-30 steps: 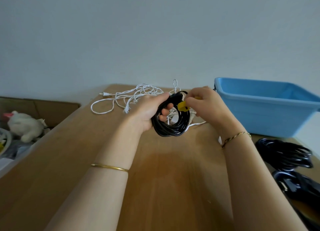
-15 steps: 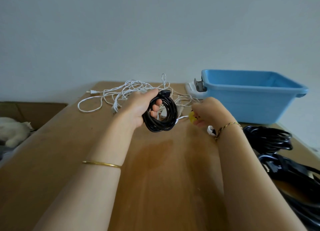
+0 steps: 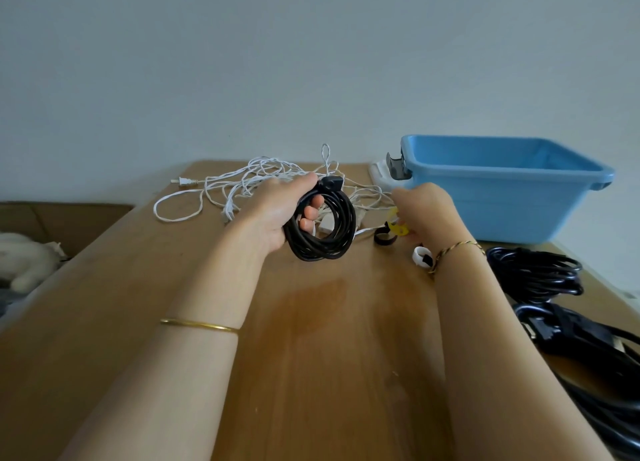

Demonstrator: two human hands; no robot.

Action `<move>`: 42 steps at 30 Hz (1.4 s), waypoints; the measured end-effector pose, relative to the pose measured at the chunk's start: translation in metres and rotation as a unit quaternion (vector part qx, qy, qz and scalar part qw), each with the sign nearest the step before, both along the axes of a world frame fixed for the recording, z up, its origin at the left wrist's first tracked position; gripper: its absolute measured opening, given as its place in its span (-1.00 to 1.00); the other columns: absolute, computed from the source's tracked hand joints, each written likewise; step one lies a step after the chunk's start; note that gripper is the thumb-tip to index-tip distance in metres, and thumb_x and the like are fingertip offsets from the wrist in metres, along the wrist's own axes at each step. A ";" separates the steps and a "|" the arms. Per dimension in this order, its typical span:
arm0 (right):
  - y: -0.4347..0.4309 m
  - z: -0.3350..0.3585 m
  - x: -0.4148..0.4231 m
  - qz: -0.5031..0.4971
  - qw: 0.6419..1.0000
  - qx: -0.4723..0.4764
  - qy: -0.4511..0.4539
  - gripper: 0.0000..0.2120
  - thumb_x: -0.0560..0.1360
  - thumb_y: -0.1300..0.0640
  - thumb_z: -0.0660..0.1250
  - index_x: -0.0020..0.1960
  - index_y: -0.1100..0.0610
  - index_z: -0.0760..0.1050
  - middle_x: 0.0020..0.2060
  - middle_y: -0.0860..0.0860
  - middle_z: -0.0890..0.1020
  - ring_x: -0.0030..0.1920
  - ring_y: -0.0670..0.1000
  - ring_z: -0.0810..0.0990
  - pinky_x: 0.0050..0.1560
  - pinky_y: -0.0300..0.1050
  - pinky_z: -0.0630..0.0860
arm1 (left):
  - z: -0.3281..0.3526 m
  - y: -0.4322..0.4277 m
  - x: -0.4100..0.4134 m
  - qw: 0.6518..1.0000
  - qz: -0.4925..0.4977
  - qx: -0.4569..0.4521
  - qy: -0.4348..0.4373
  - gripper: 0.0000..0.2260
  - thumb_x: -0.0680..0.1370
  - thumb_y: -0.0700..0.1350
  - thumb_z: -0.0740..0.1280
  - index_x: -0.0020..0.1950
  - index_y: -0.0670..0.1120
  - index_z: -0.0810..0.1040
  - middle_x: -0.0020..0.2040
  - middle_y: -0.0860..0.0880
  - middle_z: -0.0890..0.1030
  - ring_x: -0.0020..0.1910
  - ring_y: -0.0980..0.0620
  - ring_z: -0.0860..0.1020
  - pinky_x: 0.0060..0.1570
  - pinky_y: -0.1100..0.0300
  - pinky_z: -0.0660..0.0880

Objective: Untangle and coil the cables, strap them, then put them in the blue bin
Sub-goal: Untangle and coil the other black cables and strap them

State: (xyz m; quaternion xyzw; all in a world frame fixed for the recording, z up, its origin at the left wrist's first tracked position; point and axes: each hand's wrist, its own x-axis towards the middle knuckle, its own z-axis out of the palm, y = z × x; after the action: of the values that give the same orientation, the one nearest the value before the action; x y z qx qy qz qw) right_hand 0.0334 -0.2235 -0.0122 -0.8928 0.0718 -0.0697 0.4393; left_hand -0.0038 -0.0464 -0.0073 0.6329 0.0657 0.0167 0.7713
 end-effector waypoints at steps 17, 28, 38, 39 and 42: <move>0.033 0.029 -0.025 0.368 0.905 -0.193 -0.094 -0.87 0.46 0.28 0.33 -0.06 0.15 0.63 -0.25 -0.03 0.61 -0.20 -0.09 0.52 -0.11 -0.24 0.45 | 0.007 0.012 -0.003 0.997 0.005 0.065 -0.033 -0.76 0.61 -0.11 0.25 -0.21 -0.20 0.45 -0.37 -0.10 0.43 -0.53 0.06 0.33 -0.62 0.34 0.26; 0.075 -0.014 -0.011 0.067 0.856 -0.218 -0.463 -0.90 0.21 0.29 0.44 -0.36 0.17 0.52 -0.44 0.05 0.48 -0.40 0.14 0.47 -0.33 -0.16 0.29 | 0.015 0.017 -0.006 0.992 -0.010 0.069 -0.103 -0.73 0.63 -0.10 0.20 -0.23 -0.19 0.43 -0.38 -0.05 0.44 -0.54 0.09 0.34 -0.58 0.30 0.28; 0.076 -0.018 -0.020 -0.055 0.817 -0.226 -0.527 -0.79 0.30 0.28 0.40 -0.40 0.10 0.40 -0.47 -0.02 0.43 -0.40 0.07 0.43 -0.24 -0.09 0.21 | 0.016 0.016 -0.011 0.987 -0.109 0.055 -0.108 -0.76 0.64 -0.09 0.17 -0.17 -0.18 0.40 -0.34 -0.06 0.41 -0.51 0.11 0.34 -0.58 0.32 0.27; 0.077 -0.018 -0.020 -0.054 0.815 -0.227 -0.530 -0.79 0.31 0.28 0.39 -0.40 0.10 0.41 -0.46 -0.02 0.43 -0.40 0.07 0.43 -0.22 -0.09 0.22 | 0.017 0.018 -0.011 0.986 -0.113 0.051 -0.109 -0.77 0.64 -0.09 0.16 -0.15 -0.18 0.40 -0.34 -0.05 0.41 -0.52 0.12 0.34 -0.59 0.32 0.27; 0.079 -0.018 -0.019 -0.049 0.818 -0.224 -0.527 -0.80 0.33 0.25 0.40 -0.38 0.10 0.42 -0.47 -0.02 0.43 -0.40 0.07 0.43 -0.19 -0.09 0.22 | 0.016 0.018 -0.011 0.987 -0.107 0.037 -0.118 -0.84 0.64 -0.11 0.16 -0.02 -0.20 0.39 -0.34 -0.07 0.40 -0.54 0.11 0.34 -0.59 0.34 0.26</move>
State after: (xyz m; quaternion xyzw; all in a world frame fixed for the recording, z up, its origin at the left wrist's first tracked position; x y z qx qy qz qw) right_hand 0.0143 -0.1447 -0.0305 -0.7890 -0.1445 -0.5649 0.1936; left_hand -0.0146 -0.0280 0.0088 0.6578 -0.0944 0.0111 0.7472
